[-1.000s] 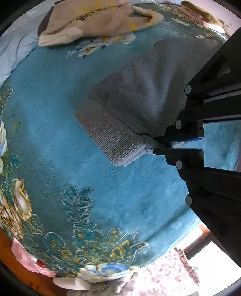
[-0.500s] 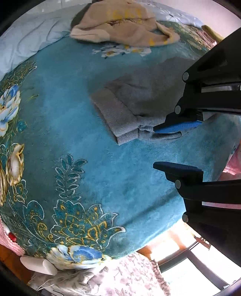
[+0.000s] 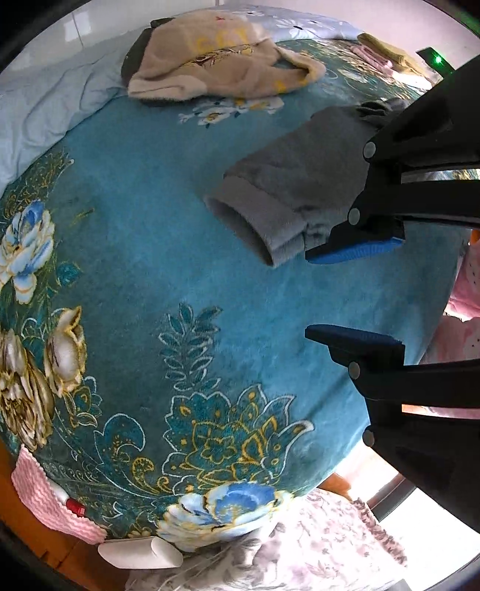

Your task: Fold clothes

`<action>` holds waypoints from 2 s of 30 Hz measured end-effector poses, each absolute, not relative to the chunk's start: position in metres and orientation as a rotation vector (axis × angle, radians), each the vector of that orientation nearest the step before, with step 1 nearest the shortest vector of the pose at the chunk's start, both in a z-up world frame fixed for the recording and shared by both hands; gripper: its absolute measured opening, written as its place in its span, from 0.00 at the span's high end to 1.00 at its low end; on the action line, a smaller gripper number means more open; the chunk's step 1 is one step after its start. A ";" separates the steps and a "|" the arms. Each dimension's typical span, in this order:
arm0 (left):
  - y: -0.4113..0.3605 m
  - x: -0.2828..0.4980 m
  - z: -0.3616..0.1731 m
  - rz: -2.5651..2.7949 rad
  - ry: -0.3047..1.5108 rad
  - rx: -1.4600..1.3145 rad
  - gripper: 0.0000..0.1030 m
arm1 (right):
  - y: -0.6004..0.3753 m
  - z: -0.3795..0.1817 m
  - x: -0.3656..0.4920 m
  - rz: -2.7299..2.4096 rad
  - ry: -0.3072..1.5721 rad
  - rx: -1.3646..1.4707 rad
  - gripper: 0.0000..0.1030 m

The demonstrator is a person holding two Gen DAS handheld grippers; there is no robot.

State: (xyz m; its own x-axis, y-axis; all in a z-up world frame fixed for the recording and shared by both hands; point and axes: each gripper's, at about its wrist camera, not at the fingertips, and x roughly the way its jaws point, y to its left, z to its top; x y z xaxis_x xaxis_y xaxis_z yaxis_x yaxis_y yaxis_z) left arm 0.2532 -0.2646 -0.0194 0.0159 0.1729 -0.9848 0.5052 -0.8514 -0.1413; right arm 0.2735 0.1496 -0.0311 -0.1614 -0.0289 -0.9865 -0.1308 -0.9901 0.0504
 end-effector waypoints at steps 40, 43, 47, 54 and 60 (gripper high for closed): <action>-0.217 0.251 -0.138 -1.715 1.362 2.018 0.59 | 0.256 0.088 0.315 2.123 0.110 -1.972 0.42; -0.214 0.247 -0.136 -1.714 1.396 1.992 0.77 | 0.260 0.094 0.311 2.148 0.101 -1.963 0.42; -0.204 0.244 -0.119 -1.779 1.296 1.971 0.83 | 0.274 0.094 0.304 2.181 0.130 -1.958 0.42; -0.139 0.238 -0.032 -2.166 0.923 1.891 0.85 | 0.317 0.086 0.295 2.274 0.194 -1.972 0.42; -0.029 0.245 0.054 -2.519 0.561 1.784 0.86 | 0.373 0.080 0.294 2.357 0.248 -1.969 0.42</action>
State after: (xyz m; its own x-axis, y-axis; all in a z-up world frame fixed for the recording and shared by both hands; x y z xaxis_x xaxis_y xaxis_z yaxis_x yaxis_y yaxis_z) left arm 0.2450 -0.0289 0.0536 -0.3533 0.2002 -0.9139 0.2064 -0.9361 -0.2848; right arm 0.2940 0.3733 0.0797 -0.1822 -0.0565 -0.9816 -0.1488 -0.9853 0.0844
